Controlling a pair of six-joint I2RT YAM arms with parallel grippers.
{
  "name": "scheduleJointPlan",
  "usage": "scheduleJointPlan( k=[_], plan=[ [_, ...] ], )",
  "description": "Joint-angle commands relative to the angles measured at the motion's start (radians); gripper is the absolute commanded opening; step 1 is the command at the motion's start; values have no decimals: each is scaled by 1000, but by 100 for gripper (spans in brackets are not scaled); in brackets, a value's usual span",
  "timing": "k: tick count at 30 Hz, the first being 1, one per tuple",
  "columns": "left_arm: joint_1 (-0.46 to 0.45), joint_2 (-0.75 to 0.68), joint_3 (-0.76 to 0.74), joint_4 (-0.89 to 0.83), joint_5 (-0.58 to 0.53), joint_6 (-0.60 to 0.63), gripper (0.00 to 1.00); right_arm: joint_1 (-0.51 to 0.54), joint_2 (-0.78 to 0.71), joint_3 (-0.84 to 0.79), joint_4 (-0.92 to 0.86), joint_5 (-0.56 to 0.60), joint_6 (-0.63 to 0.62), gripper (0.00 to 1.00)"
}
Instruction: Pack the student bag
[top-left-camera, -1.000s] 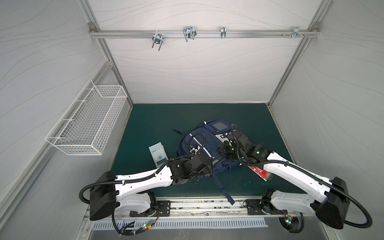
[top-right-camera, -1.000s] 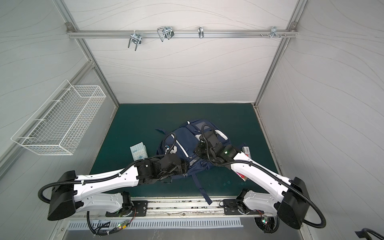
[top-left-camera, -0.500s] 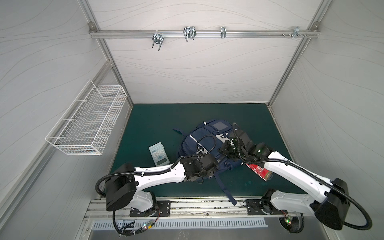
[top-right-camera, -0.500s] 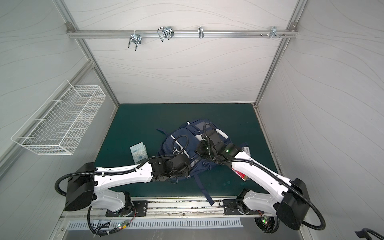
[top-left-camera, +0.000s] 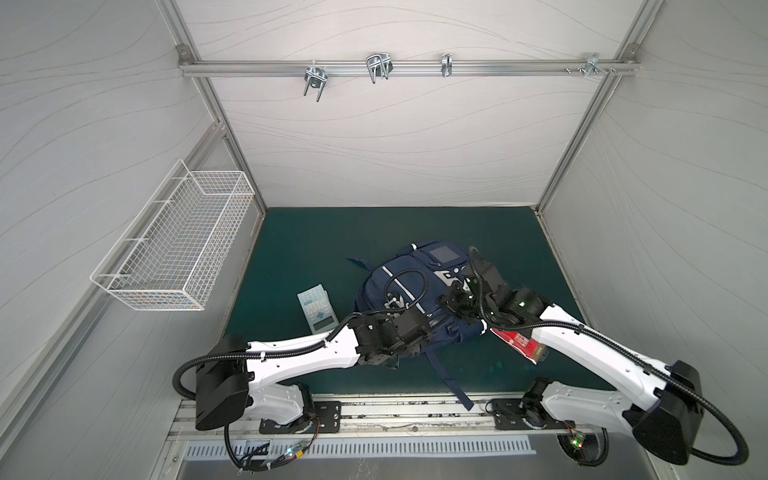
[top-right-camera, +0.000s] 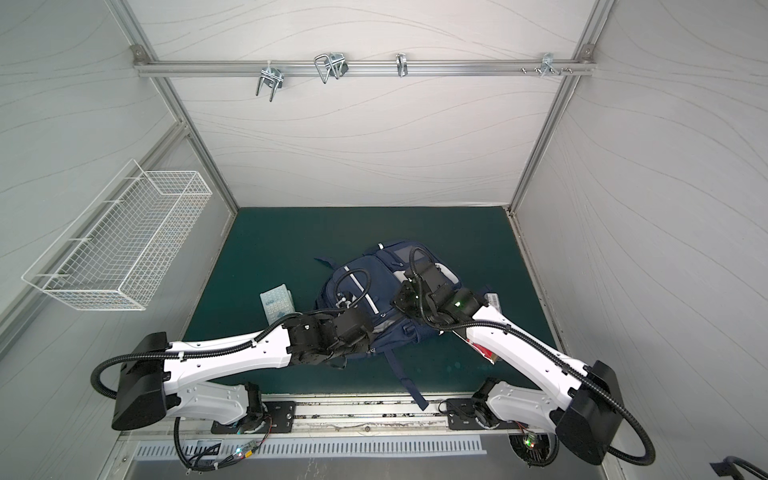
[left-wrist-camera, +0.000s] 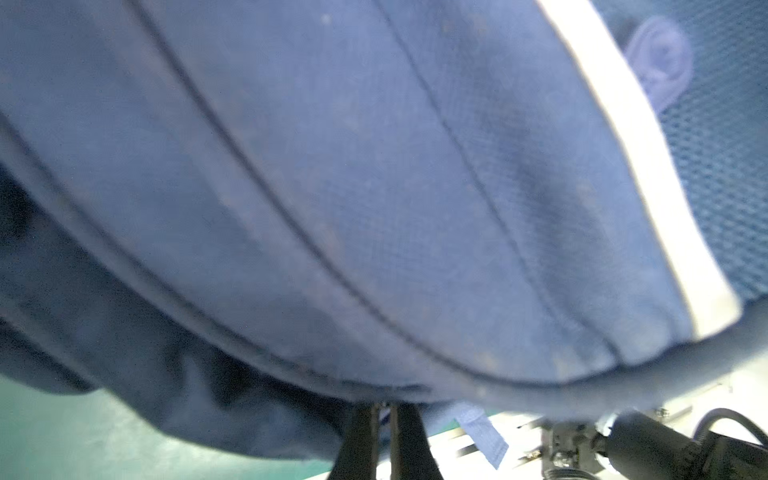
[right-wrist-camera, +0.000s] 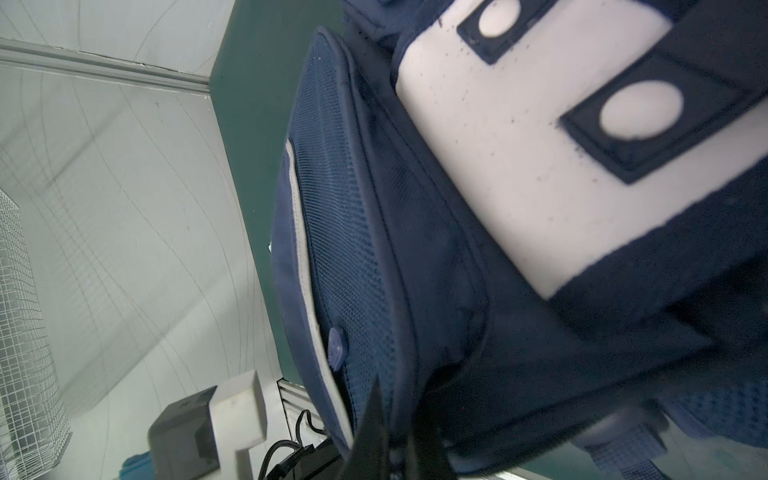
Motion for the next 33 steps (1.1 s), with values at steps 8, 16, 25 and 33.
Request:
scheduleJointPlan(
  k=[8, 16, 25, 33],
  plan=[
    [38, -96, -19, -241, -206, 104, 0, -18, -39, 31, -59, 60, -87, 0],
    [145, -155, -65, -179, -174, 266, 0, -125, -6, -32, -5, -30, -279, 0],
    [120, -214, -54, -16, -29, 388, 0, -46, -206, -56, -219, 27, -406, 73],
    [115, -261, -51, -1, 54, 511, 0, 105, -425, -92, -385, 91, -190, 81]
  ],
)
